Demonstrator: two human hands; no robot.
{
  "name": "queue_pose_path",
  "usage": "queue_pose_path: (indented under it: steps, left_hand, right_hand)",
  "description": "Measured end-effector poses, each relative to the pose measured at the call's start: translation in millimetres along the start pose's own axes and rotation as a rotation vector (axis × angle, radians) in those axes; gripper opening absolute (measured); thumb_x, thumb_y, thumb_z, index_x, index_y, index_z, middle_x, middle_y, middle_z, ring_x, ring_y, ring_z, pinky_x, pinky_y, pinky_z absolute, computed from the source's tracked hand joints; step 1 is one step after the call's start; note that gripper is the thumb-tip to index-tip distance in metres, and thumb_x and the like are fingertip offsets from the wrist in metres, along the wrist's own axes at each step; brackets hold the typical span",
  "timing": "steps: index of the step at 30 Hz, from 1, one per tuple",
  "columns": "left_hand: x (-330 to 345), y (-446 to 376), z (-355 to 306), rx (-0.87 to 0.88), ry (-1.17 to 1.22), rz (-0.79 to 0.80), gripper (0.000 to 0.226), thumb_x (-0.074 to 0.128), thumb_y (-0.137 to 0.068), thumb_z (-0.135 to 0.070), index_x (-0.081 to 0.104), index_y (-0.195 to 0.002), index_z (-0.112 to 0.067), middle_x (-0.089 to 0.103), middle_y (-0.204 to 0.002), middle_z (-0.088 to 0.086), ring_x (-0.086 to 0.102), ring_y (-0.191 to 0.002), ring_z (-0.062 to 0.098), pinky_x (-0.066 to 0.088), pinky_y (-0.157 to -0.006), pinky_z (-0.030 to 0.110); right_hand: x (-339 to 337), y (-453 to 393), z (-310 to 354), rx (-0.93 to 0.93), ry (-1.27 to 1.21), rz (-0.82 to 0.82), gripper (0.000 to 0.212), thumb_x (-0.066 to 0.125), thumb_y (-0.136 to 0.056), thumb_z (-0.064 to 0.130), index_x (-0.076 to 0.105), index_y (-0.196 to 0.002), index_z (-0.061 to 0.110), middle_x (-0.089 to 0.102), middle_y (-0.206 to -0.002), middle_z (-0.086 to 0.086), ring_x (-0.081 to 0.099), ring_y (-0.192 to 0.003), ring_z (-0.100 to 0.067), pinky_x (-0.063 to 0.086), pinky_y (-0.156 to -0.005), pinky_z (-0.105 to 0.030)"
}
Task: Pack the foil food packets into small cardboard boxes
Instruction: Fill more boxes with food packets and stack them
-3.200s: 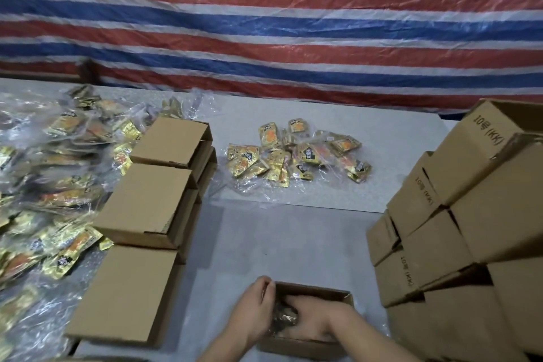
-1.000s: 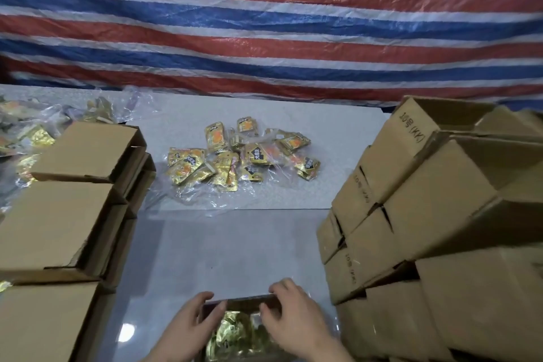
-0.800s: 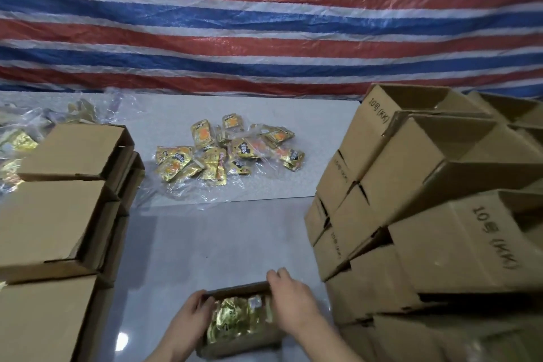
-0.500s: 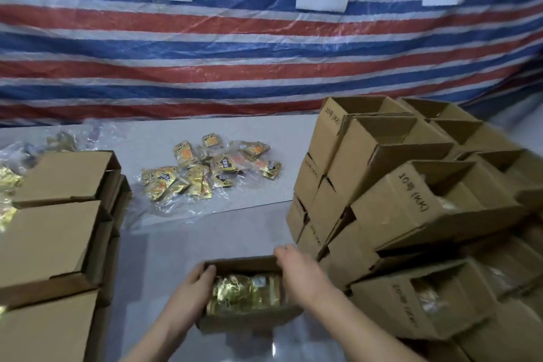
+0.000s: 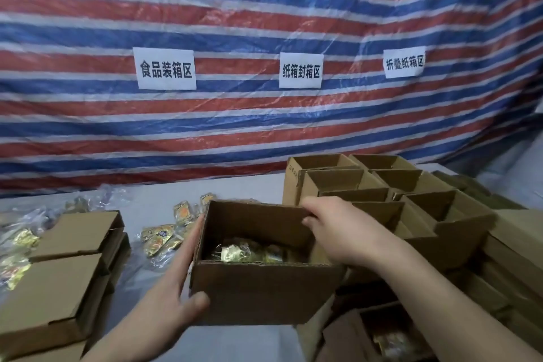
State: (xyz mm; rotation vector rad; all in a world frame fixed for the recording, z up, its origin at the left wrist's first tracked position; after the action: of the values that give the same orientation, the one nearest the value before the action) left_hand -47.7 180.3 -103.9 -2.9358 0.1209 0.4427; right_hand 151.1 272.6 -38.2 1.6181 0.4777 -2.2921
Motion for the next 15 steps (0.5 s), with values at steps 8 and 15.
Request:
queue_pose_path:
  steps: [8,15]
  left_hand:
    - [80,-7,-73,0.126,-0.081,-0.192,0.109,0.076,-0.045,-0.076,0.023,-0.138,-0.06,0.042,-0.141,-0.021,0.049,-0.124,0.008,0.055,-0.093,0.033]
    - [154,-20,-107,0.204,0.044,-0.303,0.096,0.075,-0.043,-0.08,0.027,-0.126,-0.072,0.041,-0.115,-0.049,0.046,-0.107,-0.021,0.048,-0.069,0.003]
  right_hand:
    - [-87,44,-68,0.042,0.049,0.039,0.024,0.055,-0.1,0.033,0.056,-0.123,0.041,0.053,-0.099,0.021,0.057,-0.08,-0.001,0.044,-0.058,-0.015]
    - [-127,76,-132,0.096,0.018,0.041,0.013,0.047,-0.102,0.043,0.057,-0.107,0.036,0.059,-0.095,0.015,0.059,-0.087,-0.005,0.05,-0.068,-0.018]
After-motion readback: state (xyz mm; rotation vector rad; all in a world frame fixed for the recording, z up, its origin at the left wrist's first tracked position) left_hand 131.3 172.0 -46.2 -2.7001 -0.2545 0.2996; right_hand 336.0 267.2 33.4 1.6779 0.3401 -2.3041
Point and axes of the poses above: each hand's wrist, its own y-axis away from the middle knuckle, its own x-axis out of the palm, z = x × y, the point moved 9 cm from there along -y, towards the middle knuckle
